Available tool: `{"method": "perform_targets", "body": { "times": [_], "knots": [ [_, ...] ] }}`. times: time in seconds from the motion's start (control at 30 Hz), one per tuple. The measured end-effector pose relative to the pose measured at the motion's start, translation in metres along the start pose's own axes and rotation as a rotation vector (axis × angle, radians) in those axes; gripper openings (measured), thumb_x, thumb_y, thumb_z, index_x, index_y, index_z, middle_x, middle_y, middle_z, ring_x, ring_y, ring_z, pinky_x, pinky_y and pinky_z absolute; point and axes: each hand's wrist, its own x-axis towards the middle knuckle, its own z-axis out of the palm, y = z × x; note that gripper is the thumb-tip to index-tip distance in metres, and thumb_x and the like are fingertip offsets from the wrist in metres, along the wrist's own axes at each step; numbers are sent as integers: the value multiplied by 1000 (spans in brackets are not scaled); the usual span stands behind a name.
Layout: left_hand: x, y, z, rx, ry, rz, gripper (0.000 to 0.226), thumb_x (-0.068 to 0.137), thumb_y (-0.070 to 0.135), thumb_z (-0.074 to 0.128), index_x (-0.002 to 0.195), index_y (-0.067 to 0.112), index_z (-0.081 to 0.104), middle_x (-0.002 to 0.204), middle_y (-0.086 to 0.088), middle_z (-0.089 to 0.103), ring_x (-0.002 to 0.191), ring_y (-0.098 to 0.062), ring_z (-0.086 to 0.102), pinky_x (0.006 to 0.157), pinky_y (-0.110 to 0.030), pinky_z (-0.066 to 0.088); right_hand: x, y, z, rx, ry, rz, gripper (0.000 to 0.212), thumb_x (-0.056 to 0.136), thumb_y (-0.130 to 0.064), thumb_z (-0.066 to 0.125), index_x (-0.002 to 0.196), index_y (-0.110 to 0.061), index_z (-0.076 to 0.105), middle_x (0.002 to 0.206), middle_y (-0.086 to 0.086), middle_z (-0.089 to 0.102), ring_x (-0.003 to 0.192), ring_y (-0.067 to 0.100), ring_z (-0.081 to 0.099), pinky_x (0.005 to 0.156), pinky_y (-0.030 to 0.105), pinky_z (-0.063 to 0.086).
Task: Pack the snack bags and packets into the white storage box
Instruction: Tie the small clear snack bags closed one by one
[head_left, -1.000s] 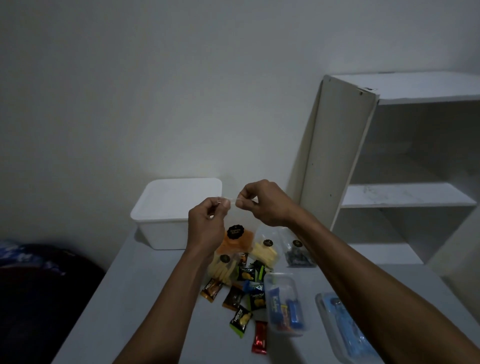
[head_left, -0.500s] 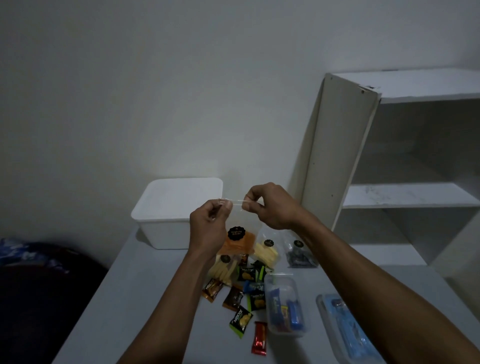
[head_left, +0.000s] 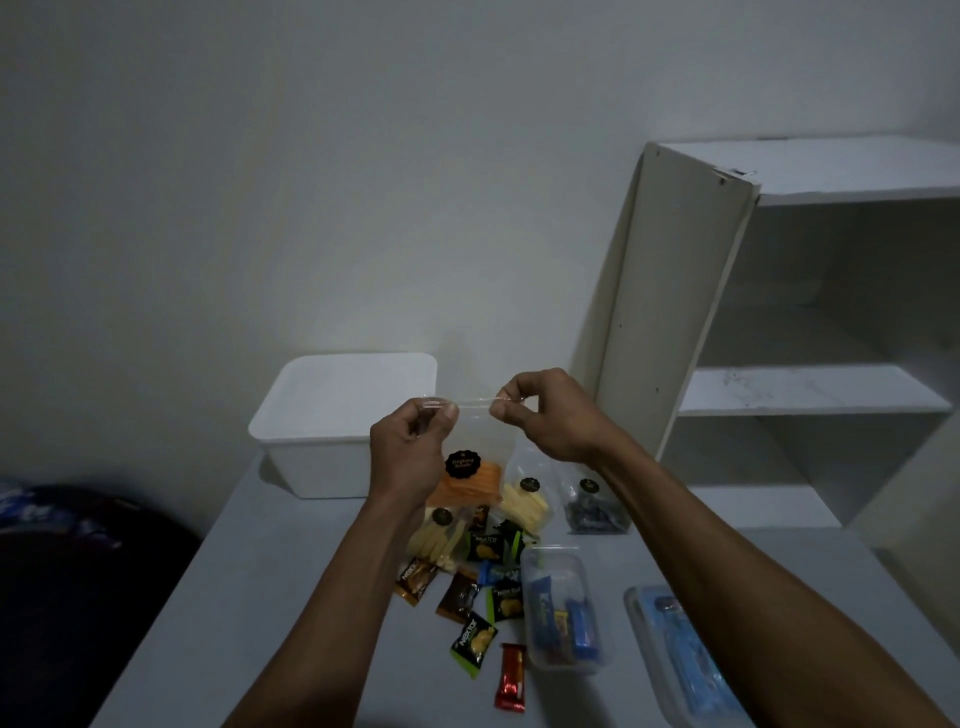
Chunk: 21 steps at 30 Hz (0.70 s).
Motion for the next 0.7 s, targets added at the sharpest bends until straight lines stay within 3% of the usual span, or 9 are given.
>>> {"method": "perform_targets", "body": {
  "times": [0.07, 0.2, 0.3, 0.43, 0.6, 0.7],
  "knots": [
    [1, -1, 1, 6, 1, 0, 8, 89, 14, 69, 83, 20, 71, 81, 3, 68, 77, -7, 61, 74, -24, 49, 0, 2, 1, 7, 18, 14, 14, 93, -30, 66, 84, -19, 68, 83, -12, 65, 75, -3, 55, 70, 26, 42],
    [5, -2, 0, 7, 0, -12, 7, 88, 16, 69, 83, 20, 71, 83, 1, 68, 80, -9, 61, 74, -25, 48, -1, 7, 1, 109, 31, 70, 16, 91, -31, 68, 83, -18, 70, 93, -9, 71, 91, 7, 64, 78, 29, 49],
    [6, -2, 1, -3, 4, -21, 6, 88, 17, 70, 83, 21, 71, 84, 1, 68, 81, -10, 61, 75, -25, 49, -2, 6, 1, 115, 61, 82, 15, 91, -31, 68, 83, -18, 71, 93, -10, 70, 83, 3, 62, 76, 28, 48],
    [8, 0, 1, -48, 16, -49, 6, 87, 15, 70, 83, 19, 71, 82, 2, 66, 80, -10, 60, 75, -25, 48, -3, 6, -2, 237, 76, 114, 11, 89, -28, 72, 79, -22, 71, 95, -6, 73, 98, 11, 66, 84, 28, 47],
    [9, -2, 1, -94, 12, -102, 2, 87, 18, 71, 85, 17, 72, 82, 2, 67, 77, -10, 61, 79, -31, 49, -4, 7, -4, 209, 129, 135, 12, 87, -30, 73, 77, -26, 69, 92, -11, 73, 93, 17, 67, 79, 28, 49],
    [10, -1, 0, -115, 44, -103, 2, 87, 16, 70, 88, 14, 72, 84, 1, 69, 76, -8, 61, 77, -28, 48, -6, 10, -8, 301, 145, 148, 10, 85, -28, 75, 77, -23, 72, 90, -10, 74, 92, 9, 68, 78, 24, 46]
  ]
}}
